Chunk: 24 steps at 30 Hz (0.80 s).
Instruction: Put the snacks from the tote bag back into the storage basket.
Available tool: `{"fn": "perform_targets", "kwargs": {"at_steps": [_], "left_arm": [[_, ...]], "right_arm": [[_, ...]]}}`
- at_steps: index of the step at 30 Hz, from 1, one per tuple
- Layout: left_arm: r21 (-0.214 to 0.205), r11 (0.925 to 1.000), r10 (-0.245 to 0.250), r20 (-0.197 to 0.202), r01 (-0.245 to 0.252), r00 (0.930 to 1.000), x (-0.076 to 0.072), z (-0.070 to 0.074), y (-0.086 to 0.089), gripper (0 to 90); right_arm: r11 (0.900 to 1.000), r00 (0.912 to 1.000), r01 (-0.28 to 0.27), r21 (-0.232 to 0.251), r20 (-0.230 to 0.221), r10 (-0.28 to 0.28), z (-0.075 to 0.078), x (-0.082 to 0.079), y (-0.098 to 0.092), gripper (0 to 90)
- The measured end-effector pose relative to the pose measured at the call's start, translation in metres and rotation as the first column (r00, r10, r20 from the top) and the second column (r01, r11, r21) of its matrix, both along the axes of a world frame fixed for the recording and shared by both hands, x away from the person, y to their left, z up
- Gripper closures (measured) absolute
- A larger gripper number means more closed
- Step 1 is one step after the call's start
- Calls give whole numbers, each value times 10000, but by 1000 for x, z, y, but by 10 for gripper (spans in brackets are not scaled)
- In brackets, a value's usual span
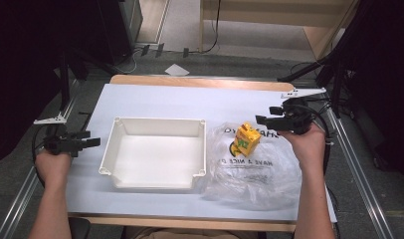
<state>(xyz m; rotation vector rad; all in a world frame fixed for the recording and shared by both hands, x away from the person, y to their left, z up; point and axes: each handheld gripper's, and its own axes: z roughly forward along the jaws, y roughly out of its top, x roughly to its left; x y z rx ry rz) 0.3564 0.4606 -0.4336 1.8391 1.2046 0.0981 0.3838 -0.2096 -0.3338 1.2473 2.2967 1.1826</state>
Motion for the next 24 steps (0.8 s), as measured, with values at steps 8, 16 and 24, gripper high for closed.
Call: {"fn": "perform_targets", "kwargs": {"at_steps": [8,16,24], "left_arm": [[-8,10000,-71,5,71,10000,3,0,-3,146],[-36,10000,-73,7,73,10000,4,0,-4,146],[-6,10000,-67,-6,67,10000,4,0,-3,146]], "right_arm": [[9999,9999,127,5,-18,-127,-2,-1,-8,352],[9999,9997,147,26,-176,-146,-2,-2,-9,341],[9999,9994,75,-108,-338,-78,-3,-1,-8,336]]}}
